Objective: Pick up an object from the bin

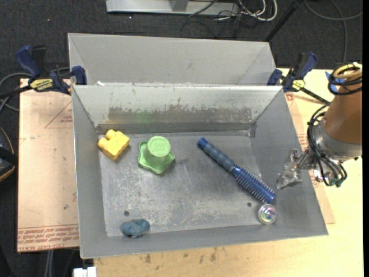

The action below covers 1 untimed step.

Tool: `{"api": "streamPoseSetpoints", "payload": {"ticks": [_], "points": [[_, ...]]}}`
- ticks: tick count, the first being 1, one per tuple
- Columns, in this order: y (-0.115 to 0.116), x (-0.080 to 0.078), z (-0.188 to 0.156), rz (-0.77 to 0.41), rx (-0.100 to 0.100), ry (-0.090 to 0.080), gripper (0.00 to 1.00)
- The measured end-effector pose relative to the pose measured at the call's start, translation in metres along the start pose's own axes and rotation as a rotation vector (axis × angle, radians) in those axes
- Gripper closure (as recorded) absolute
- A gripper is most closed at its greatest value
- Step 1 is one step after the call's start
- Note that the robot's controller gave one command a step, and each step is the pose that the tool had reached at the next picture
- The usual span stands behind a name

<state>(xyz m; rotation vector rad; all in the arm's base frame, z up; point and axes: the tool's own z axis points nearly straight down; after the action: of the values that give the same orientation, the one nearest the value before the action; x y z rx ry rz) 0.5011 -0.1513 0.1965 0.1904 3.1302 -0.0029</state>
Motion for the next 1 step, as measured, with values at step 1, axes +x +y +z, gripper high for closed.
{"api": "streamPoseSetpoints", "payload": {"ticks": [1], "points": [[0.0016, 0.0001, 0.0016, -0.003, -0.002, 0.003, 0.0]]}}
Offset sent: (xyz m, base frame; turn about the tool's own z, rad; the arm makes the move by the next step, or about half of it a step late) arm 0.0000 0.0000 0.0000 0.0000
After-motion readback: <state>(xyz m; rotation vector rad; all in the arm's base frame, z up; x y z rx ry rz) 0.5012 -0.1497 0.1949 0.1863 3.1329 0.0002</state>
